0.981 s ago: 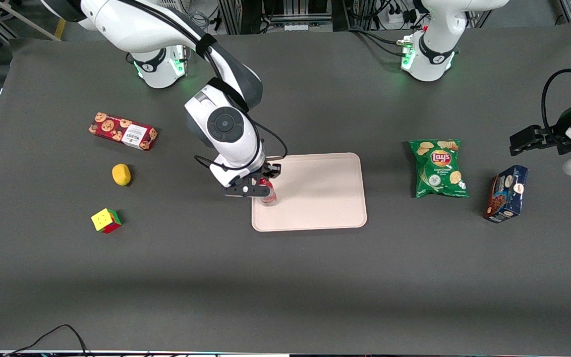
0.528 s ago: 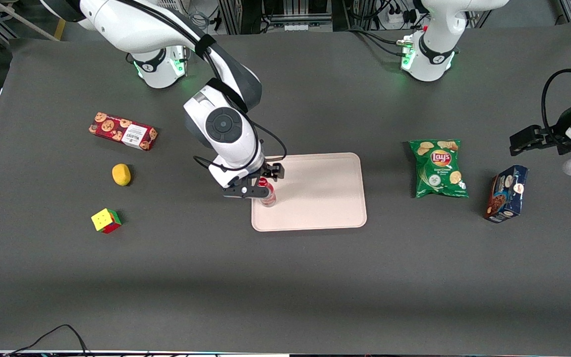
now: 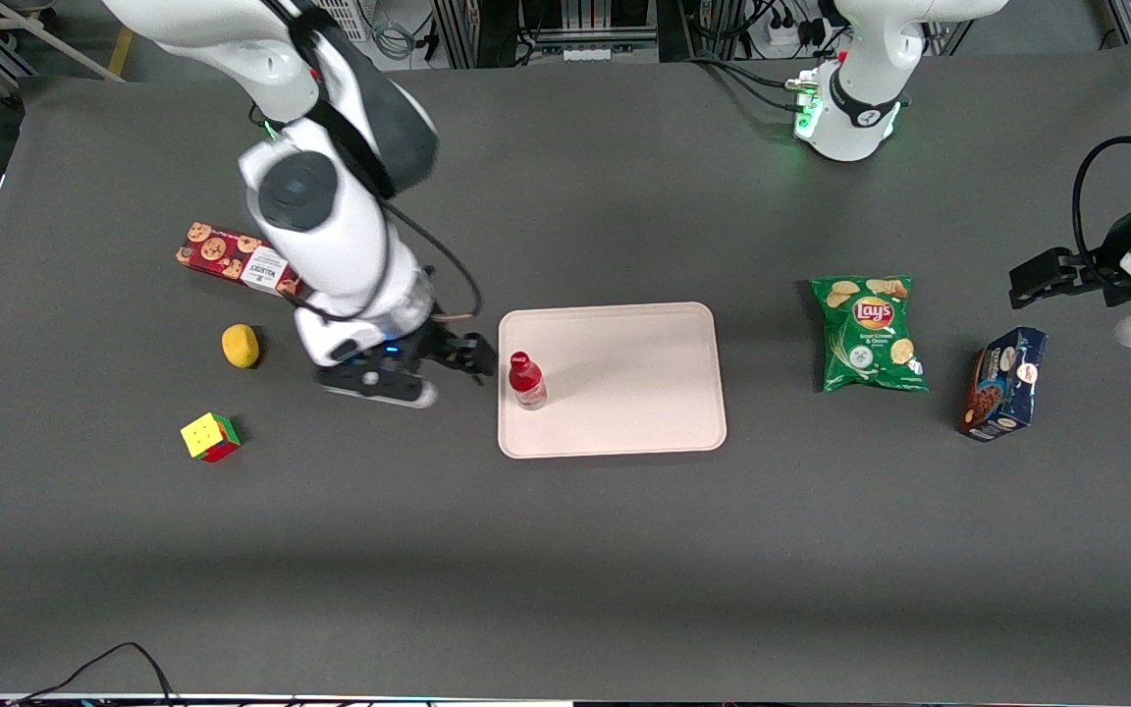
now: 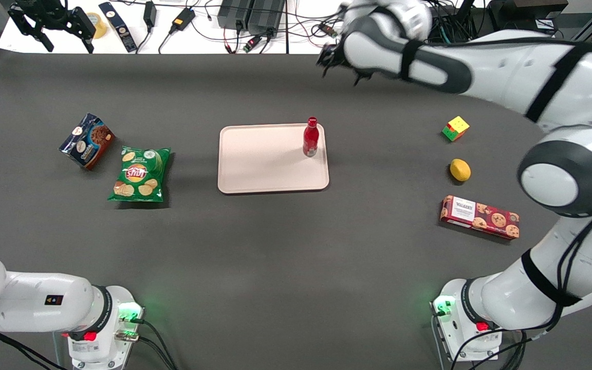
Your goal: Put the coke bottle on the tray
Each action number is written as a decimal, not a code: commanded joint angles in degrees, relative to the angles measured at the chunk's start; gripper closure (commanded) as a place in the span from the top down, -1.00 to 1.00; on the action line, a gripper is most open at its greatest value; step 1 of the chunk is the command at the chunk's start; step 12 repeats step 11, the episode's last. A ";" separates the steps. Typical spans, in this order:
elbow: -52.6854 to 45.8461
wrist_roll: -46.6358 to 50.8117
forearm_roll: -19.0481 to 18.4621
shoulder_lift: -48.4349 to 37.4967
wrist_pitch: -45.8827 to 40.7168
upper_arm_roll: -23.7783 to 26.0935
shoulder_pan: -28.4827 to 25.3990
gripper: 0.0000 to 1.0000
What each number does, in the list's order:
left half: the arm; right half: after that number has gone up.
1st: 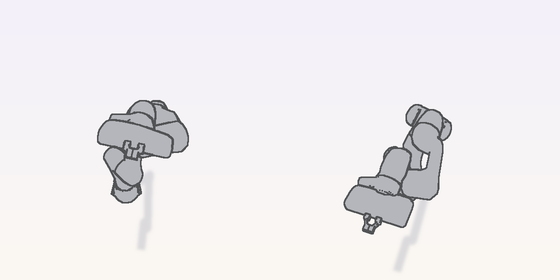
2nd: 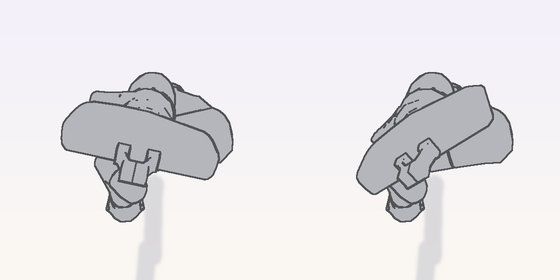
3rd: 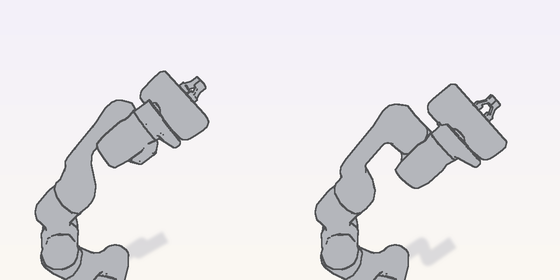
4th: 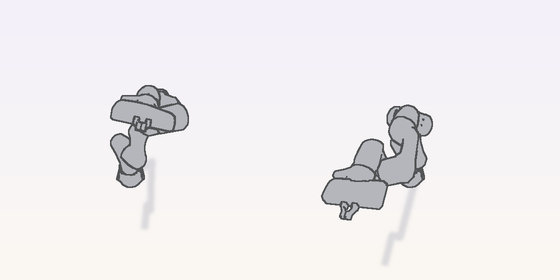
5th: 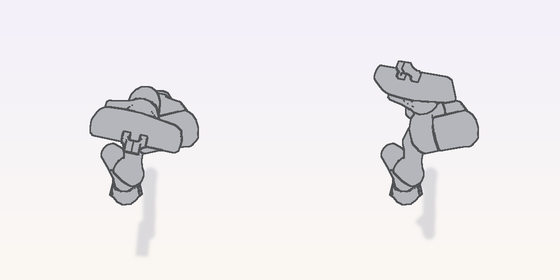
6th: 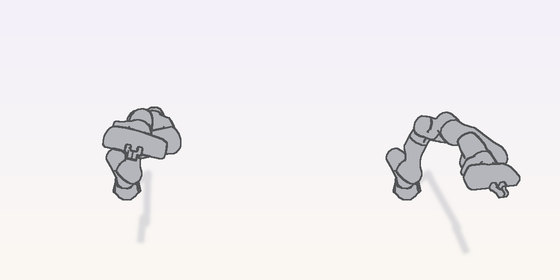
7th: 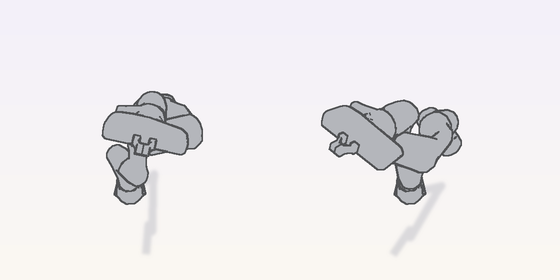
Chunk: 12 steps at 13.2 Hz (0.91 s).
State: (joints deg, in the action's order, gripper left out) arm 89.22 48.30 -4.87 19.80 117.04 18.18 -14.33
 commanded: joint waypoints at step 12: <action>2.62 -35.45 6.19 -12.41 -17.45 -15.36 11.78 1.00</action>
